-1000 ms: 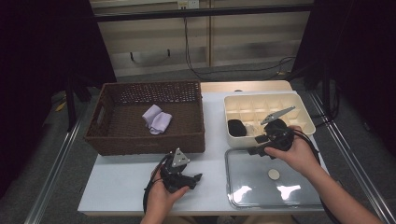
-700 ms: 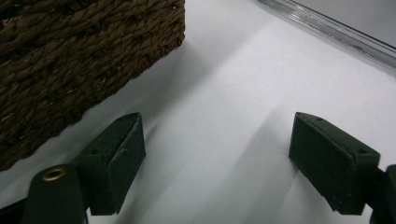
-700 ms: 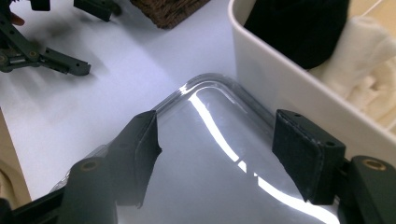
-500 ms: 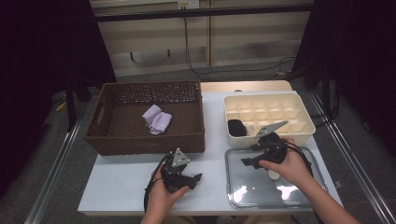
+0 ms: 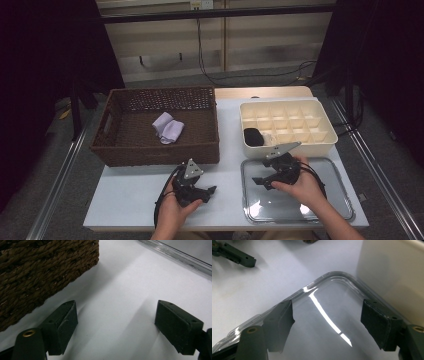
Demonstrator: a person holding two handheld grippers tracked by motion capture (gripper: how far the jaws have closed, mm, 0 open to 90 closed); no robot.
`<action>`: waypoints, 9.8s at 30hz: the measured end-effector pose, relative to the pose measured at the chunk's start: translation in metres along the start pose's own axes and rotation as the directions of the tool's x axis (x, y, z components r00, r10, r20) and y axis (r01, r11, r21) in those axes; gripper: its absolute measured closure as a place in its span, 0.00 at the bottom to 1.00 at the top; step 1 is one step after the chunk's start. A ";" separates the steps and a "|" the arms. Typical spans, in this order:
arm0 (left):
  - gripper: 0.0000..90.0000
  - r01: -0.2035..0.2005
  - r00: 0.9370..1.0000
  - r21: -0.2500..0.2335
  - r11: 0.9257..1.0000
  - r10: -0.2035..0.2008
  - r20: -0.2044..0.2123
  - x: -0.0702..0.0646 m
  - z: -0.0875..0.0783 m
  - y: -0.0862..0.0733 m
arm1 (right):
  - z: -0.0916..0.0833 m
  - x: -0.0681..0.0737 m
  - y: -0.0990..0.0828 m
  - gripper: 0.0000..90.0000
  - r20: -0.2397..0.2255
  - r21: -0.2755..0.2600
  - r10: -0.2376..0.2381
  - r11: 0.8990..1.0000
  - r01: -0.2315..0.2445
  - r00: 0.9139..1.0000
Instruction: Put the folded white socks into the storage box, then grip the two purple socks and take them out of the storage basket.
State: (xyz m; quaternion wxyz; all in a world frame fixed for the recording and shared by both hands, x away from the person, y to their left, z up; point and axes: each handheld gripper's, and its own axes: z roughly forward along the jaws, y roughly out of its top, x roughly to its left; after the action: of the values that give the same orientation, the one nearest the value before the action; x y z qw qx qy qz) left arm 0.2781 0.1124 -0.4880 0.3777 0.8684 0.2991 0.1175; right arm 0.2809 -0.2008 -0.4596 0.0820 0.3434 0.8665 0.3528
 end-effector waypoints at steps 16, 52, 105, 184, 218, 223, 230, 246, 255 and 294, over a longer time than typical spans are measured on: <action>0.20 -0.003 1.000 0.005 1.000 0.003 -0.002 0.000 -0.001 0.000 | 0.018 0.016 -0.012 0.22 0.036 -0.053 -0.080 0.995 0.081 0.996; 0.22 0.081 0.996 0.041 0.996 -0.082 0.025 0.019 -0.022 0.008 | 0.020 0.017 -0.016 0.21 0.041 -0.082 -0.074 0.994 0.077 0.996; 0.22 0.091 0.992 0.073 0.993 -0.097 0.082 0.055 -0.082 0.075 | 0.020 0.017 -0.016 0.21 0.041 -0.084 -0.073 0.994 0.077 0.996; 0.27 0.247 0.969 0.081 0.966 -0.244 -0.042 0.172 -0.060 0.117 | 0.019 0.018 -0.017 0.22 0.048 -0.083 -0.067 0.994 0.071 0.997; 0.37 0.276 0.961 0.215 0.937 -0.266 -0.073 0.203 0.000 0.104 | 0.019 0.018 -0.017 0.21 0.046 -0.085 -0.067 0.994 0.071 0.997; 0.41 0.266 0.964 0.245 0.933 -0.252 -0.087 0.205 0.011 0.096 | 0.019 0.018 -0.017 0.21 0.045 -0.086 -0.067 0.994 0.071 0.997; 0.43 0.264 0.964 0.256 0.930 -0.244 -0.107 0.204 0.022 0.090 | 0.019 0.018 -0.017 0.21 0.045 -0.084 -0.070 0.994 0.073 0.997; 0.93 0.287 0.957 0.345 0.894 -0.252 -0.144 0.200 0.025 0.087 | 0.019 0.018 -0.017 0.22 0.048 -0.085 -0.066 0.994 0.070 0.997; 0.93 0.274 0.962 0.311 0.910 -0.252 -0.107 0.196 0.018 0.099 | 0.019 0.018 -0.017 0.22 0.047 -0.085 -0.066 0.994 0.070 0.997; 0.94 0.321 0.947 0.254 0.913 -0.314 -0.069 0.186 -0.063 0.163 | 0.019 0.018 -0.017 0.22 0.050 -0.086 -0.069 0.994 0.073 0.996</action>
State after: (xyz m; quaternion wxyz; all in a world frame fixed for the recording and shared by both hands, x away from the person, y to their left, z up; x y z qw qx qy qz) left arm 0.4691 0.1749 -0.3300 0.2699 0.8488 0.4539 0.0258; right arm 0.2657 -0.1870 -0.4832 0.1296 0.3166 0.8597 0.3793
